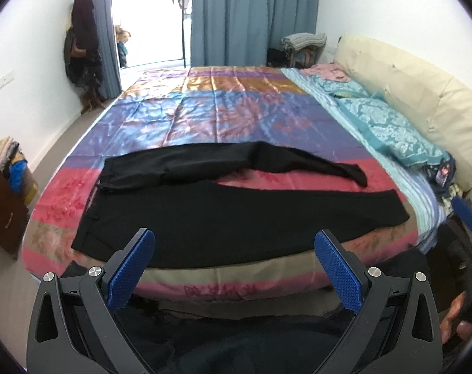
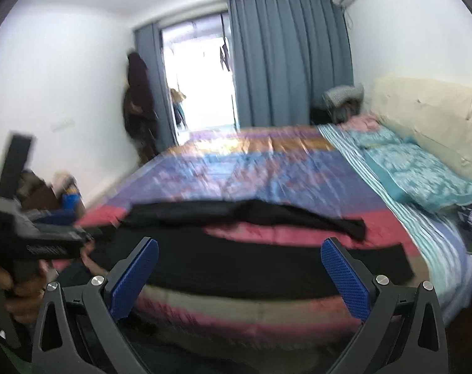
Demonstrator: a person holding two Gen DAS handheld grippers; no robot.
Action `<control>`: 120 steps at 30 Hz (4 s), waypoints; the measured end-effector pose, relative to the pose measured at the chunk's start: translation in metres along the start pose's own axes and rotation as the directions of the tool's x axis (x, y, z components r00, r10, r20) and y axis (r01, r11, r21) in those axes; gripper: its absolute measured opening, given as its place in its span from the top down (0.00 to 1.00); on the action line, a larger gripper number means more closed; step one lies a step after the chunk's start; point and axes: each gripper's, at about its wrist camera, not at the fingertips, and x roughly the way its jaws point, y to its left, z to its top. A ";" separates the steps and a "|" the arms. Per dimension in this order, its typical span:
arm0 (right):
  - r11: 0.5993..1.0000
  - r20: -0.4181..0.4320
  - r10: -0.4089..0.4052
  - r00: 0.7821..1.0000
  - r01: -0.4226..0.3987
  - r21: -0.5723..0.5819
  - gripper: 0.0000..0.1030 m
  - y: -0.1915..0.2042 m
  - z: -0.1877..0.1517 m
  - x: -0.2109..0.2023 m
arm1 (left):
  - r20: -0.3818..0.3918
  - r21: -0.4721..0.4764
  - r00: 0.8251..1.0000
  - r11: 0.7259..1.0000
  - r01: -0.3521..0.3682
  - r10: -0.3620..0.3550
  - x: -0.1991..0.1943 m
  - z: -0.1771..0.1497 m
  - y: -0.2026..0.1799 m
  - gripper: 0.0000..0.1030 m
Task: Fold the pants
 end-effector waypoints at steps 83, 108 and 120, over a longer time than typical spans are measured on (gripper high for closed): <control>0.937 -0.505 0.348 0.790 -0.280 0.207 0.21 -0.092 0.011 0.581 | -0.377 0.046 0.849 0.923 -0.383 0.371 0.483 0.109 0.088 0.00; 0.908 -0.445 0.078 0.892 0.121 0.401 0.15 -0.297 0.002 0.397 | -0.297 -0.074 0.950 0.989 -0.124 0.097 0.370 0.087 0.053 0.01; 0.807 -0.456 0.327 0.827 0.006 0.590 0.14 -0.232 -0.120 0.291 | -0.453 0.003 0.891 1.000 0.001 0.001 0.344 -0.022 -0.044 0.01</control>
